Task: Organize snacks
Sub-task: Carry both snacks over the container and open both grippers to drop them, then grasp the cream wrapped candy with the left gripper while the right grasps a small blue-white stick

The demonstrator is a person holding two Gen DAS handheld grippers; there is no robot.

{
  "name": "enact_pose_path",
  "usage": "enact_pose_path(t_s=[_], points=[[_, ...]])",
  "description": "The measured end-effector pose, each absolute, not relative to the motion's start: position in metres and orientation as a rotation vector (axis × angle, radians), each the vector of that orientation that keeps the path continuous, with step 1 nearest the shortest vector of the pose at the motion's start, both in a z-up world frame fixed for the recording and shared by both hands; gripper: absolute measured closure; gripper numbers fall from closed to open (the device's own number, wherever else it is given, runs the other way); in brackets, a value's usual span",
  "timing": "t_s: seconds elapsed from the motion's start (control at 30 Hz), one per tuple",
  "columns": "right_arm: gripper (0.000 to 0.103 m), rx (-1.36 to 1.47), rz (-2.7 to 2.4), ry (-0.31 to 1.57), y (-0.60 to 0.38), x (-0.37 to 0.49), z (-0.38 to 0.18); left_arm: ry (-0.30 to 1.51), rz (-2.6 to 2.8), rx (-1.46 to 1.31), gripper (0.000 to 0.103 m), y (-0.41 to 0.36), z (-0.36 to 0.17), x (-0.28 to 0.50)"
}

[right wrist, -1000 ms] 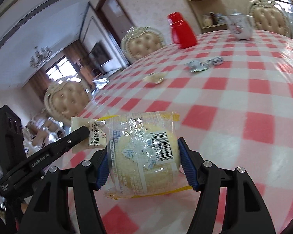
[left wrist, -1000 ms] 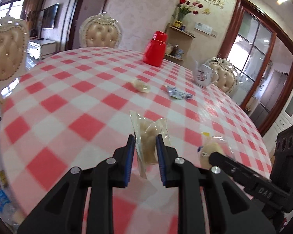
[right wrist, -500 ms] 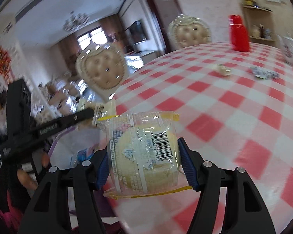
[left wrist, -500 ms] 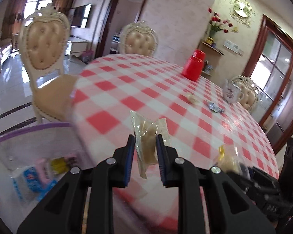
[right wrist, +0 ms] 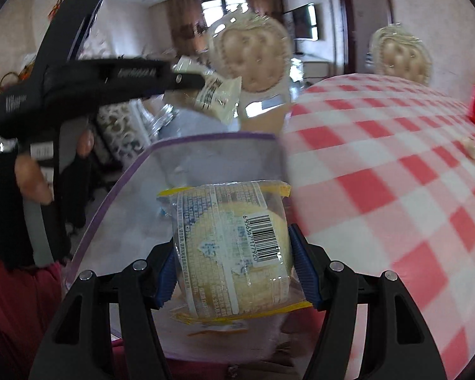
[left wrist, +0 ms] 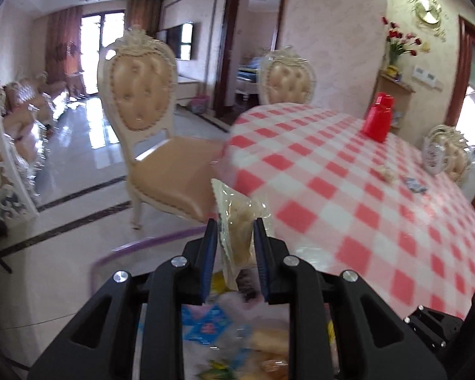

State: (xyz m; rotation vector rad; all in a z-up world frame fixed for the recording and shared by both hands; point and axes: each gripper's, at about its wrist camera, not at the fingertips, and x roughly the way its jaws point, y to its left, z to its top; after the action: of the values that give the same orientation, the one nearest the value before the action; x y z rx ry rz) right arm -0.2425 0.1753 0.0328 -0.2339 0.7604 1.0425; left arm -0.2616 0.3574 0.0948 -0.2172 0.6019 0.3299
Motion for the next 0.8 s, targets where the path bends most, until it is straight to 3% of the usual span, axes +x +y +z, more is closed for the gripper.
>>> enact_pose_path(t_s=[0.03,0.1,0.17,0.2,0.3,0.6,0.8], points=[[0.04,-0.235,1.054,0.762,0.178,-0.244,0.032,0.606,0.343,-0.214,0.078,0.361,0.095,-0.263],[0.04,-0.215,1.1,0.757,0.181,-0.245,0.034,0.612,0.362,-0.22,0.066,0.367,0.094,-0.264],[0.034,-0.192,1.135,0.742,0.181,-0.247,0.039,0.609,0.423,-0.233,0.028,0.373,0.093,-0.266],[0.027,-0.185,1.14,0.719,0.178,-0.248,0.043,0.602,0.445,-0.238,0.017,0.375,0.093,-0.266],[0.025,-0.179,1.098,0.673,0.166,-0.243,0.051,0.576,0.495,-0.277,0.008,0.378,0.096,-0.269],[0.02,-0.1,0.818,0.66,0.075,-0.179,0.064,0.642,0.339,-0.302,0.002,0.317,0.079,-0.228],[0.018,0.039,0.522,0.713,-0.026,-0.106,0.059,0.778,0.069,-0.322,0.002,0.225,0.075,-0.153]])
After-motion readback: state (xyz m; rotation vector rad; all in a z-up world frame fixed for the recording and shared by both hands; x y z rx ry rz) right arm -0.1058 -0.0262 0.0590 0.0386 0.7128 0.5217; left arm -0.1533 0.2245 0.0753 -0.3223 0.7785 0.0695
